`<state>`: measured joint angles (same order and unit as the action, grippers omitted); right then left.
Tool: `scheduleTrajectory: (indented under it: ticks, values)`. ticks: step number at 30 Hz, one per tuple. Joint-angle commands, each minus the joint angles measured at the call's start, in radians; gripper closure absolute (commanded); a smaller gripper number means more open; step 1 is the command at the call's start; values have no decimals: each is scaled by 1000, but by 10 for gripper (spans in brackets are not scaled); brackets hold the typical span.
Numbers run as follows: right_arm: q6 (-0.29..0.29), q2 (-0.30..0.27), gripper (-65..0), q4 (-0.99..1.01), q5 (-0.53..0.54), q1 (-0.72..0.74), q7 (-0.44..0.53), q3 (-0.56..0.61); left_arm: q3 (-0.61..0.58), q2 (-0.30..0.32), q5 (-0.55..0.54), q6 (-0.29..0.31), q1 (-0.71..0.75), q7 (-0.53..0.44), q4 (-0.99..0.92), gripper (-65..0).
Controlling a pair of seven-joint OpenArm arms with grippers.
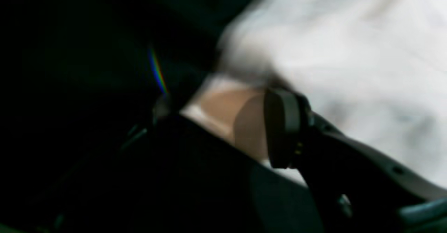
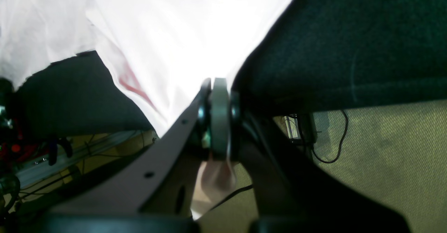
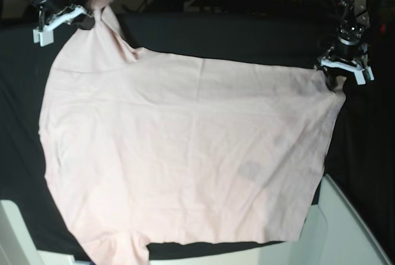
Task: Fold the T-shirt properly
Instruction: 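Lower the left gripper and grasp the shirt's other shoulder corner, then lift the shoulders with both grippers and pull them apart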
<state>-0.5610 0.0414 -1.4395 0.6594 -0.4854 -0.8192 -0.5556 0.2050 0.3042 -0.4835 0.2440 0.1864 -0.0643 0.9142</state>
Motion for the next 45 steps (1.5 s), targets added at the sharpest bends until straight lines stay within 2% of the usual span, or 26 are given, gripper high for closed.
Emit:
scheduleTrajectory:
  ticks: [1, 7, 8, 9, 12, 17, 21, 27, 38, 45]
  values:
    - [-14, -7, 0, -14, 15, -6, 4, -2, 0, -3, -7, 15, 6, 21, 4, -370]
    - [-14, -7, 0, -14, 15, -6, 5, -2, -8, -13, -10, 15, 8, 22, 4, -356]
    - [-14, -7, 0, -14, 15, -6, 5, -2, -2, -15, -11, 15, 11, 22, 4, -319]
    - [-14, -7, 0, -14, 15, -5, 5, -2, 0, -15, -11, 15, 12, 22, 4, -255]
    - [-14, -7, 0, -14, 15, -5, 5, -2, 1, -15, -11, 15, 17, 19, 4, 0]
    - [-14, -7, 0, -24, 15, -6, 5, -4, 78, -21, -13, 15, 48, 24, 30, 0]
    - [-14, -19, 0, -79, 20, -34, 7, -11, 144, -50, -13, 15, 132, 25, 167, 0]
    - [-14, -24, 0, -215, 21, -82, 4, -11, 149, -59, -13, 15, 239, 25, 322, 0]
    - [-14, -22, 0, -343, 23, -180, 2, -11, 159, -107, -13, 15, 417, 24, 533, 0]
    - [-12, -33, 0, -406, 23, -177, 2, -11, 196, -138, -13, 12, 467, 25, 587, 0]
